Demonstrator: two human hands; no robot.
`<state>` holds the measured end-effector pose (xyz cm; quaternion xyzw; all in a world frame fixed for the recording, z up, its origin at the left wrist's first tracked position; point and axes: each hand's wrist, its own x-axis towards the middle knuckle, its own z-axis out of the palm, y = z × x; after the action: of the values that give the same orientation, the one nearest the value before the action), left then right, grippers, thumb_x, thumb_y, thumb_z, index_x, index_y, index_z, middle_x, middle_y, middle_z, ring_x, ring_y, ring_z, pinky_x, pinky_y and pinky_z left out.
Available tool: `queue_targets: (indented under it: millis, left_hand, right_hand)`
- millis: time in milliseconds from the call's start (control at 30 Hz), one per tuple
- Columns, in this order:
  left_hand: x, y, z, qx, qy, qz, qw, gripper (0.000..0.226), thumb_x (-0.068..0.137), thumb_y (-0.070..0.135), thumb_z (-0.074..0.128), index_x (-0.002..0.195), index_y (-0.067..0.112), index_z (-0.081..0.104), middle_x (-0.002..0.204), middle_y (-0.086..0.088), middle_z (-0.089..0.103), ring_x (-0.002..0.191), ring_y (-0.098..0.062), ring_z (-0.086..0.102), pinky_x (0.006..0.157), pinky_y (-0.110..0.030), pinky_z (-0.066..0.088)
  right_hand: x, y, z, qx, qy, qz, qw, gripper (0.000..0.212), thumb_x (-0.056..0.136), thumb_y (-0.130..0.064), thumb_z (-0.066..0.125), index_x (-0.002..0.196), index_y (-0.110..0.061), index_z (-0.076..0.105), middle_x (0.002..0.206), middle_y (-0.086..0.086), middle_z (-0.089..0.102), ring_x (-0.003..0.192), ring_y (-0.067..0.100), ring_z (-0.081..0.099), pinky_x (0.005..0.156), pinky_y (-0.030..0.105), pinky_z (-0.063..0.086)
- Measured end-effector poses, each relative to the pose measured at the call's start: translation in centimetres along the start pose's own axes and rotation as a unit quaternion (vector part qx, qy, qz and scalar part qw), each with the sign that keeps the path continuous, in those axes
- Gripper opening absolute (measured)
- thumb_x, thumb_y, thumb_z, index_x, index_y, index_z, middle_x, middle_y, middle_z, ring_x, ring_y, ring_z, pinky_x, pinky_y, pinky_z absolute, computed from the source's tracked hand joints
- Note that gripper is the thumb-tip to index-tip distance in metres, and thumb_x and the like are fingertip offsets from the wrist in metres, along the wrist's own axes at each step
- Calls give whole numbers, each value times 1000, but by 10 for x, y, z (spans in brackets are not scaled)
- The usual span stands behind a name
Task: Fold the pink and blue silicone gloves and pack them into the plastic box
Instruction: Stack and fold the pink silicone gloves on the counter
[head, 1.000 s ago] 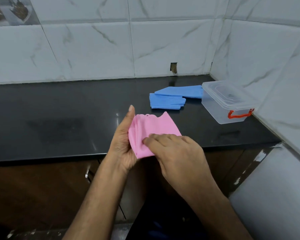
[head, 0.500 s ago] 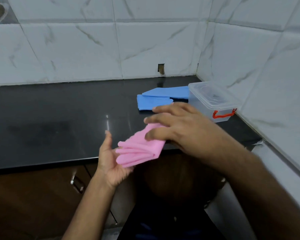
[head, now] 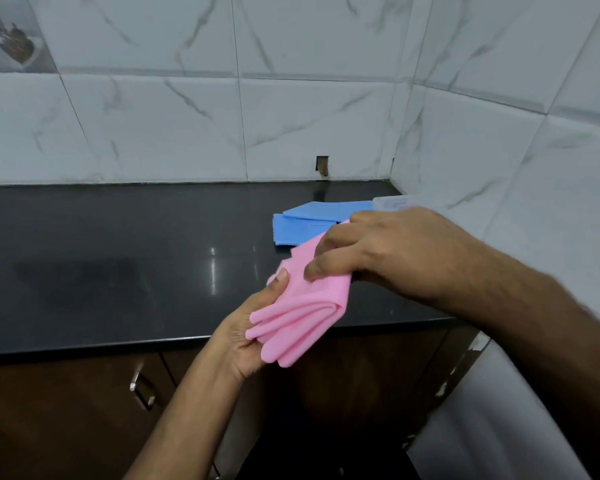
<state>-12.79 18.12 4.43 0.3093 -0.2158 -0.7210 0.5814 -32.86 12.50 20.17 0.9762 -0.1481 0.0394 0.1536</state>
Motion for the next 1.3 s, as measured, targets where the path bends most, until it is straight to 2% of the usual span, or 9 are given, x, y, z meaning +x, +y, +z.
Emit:
queue_targets:
  millis: [133, 233, 300, 433, 567, 733, 900, 1000, 1300]
  left_hand:
    - [4, 12, 15, -70, -1, 43, 997, 52, 91, 28, 77, 133, -1, 66, 124, -18, 72, 114, -33, 72, 94, -49, 58]
    - [10, 14, 12, -9, 81, 111, 991, 58, 93, 33, 72, 144, 9, 58, 134, -15, 68, 125, -33, 66, 109, -51, 50]
    - [9, 17, 17, 8, 117, 159, 980, 55, 87, 30, 77, 137, 11, 64, 132, -16, 70, 122, -35, 67, 104, -54, 54]
    - [13, 16, 18, 52, 167, 191, 966, 49, 84, 24, 77, 129, 8, 69, 121, -17, 75, 108, -33, 74, 86, -47, 63]
    - [18, 14, 10, 63, 190, 179, 963, 48, 83, 21, 78, 128, 7, 68, 120, -19, 75, 99, -31, 74, 81, -45, 64]
    - [33, 12, -8, 110, 244, 180, 947, 34, 81, 18, 81, 113, 9, 73, 112, -14, 78, 91, -25, 77, 69, -37, 64]
    - [53, 19, -25, 182, 269, 151, 934, 40, 81, 13, 84, 117, 2, 69, 111, -16, 78, 98, -31, 77, 75, -40, 64]
    - [66, 30, -35, 225, 294, 138, 919, 33, 86, 11, 81, 115, 1, 69, 108, -16, 79, 100, -34, 76, 81, -46, 63]
    - [51, 92, -80, 321, 340, 136, 874, 29, 85, 8, 83, 108, -2, 70, 96, -17, 79, 64, -18, 77, 44, -25, 54]
  right_hand:
    - [-17, 14, 25, 60, 77, 49, 994, 46, 103, -31, 32, 142, -48, 49, 154, -21, 42, 134, 12, 51, 79, 39, 54]
    - [-29, 7, 64, 293, 204, 95, 929, 67, 93, 5, 39, 152, -26, 46, 162, -7, 37, 147, 14, 39, 113, 45, 43]
    - [-29, -10, 90, 510, 287, 128, 801, 75, 90, 19, 43, 154, -21, 40, 161, -6, 40, 149, 11, 36, 121, 34, 33]
    - [-16, -34, 125, 819, 366, 207, 390, 62, 93, 7, 51, 147, -24, 49, 143, 0, 62, 130, 17, 60, 92, 32, 58]
    - [-14, -27, 137, 889, 327, 224, 230, 60, 89, -9, 51, 148, -17, 44, 135, 16, 66, 127, 33, 63, 99, 50, 55]
    - [-5, -4, 141, 881, 288, 256, 274, 51, 107, -48, 30, 141, -20, 56, 139, 8, 65, 128, 25, 61, 98, 44, 49]
    - [15, 11, 158, 688, 218, 387, 574, 23, 101, -35, 60, 123, -32, 66, 129, -9, 67, 122, 14, 63, 100, 36, 55]
    - [31, 15, 174, 604, 163, 389, 677, 30, 100, -19, 63, 127, -32, 63, 142, -9, 54, 133, 10, 51, 113, 37, 46]
    - [95, -3, 196, 563, 106, 330, 750, 41, 96, -20, 70, 136, -21, 62, 146, -4, 46, 130, 16, 52, 116, 40, 43]
